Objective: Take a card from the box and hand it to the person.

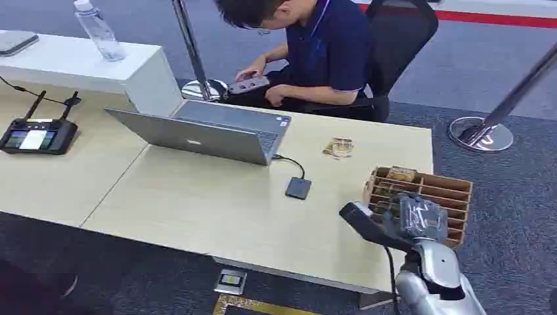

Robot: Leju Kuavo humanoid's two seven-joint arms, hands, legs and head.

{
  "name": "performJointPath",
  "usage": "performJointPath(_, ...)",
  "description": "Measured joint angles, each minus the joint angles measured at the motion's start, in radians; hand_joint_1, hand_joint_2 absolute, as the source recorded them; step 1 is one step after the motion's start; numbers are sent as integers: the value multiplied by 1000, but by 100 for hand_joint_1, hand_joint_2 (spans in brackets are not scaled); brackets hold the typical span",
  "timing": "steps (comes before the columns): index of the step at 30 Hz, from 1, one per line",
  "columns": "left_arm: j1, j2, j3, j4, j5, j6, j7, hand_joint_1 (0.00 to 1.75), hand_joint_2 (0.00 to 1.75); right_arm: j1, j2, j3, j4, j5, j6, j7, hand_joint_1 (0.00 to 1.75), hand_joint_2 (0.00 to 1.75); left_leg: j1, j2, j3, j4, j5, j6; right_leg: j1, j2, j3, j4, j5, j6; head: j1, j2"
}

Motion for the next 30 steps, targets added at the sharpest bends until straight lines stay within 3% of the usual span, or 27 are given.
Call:
performJointPath(11, 0, 0, 0, 0, 10, 0, 0, 0, 0, -35, 8, 12, 36, -12, 12, -8, 96, 175, 0, 0, 1, 0, 0, 0, 0, 0, 1, 0, 0, 0, 0, 0)
performJointPath(14, 0, 0, 0, 0, 10, 0, 0, 0, 0, -45, 9, 17, 47, -12, 12, -9, 134, 175, 0, 0, 1, 0, 0, 0, 0, 0, 1, 0, 0, 0, 0, 0)
performJointPath(17, 0, 0, 0, 0, 10, 0, 0, 0, 0, -53, 11, 21, 54, -12, 12, -9, 148, 175, 0, 0, 1, 0, 0, 0, 0, 0, 0, 0, 0, 0, 0, 0)
performJointPath(30, -1, -1, 0, 0, 7, 0, 0, 0, 0, -67, 19, 29, 80, -23, 8, -10, 148, 175, 0, 0, 1, 0, 1, 0, 0, 0, 1, 0, 1, 0, 0, 0)
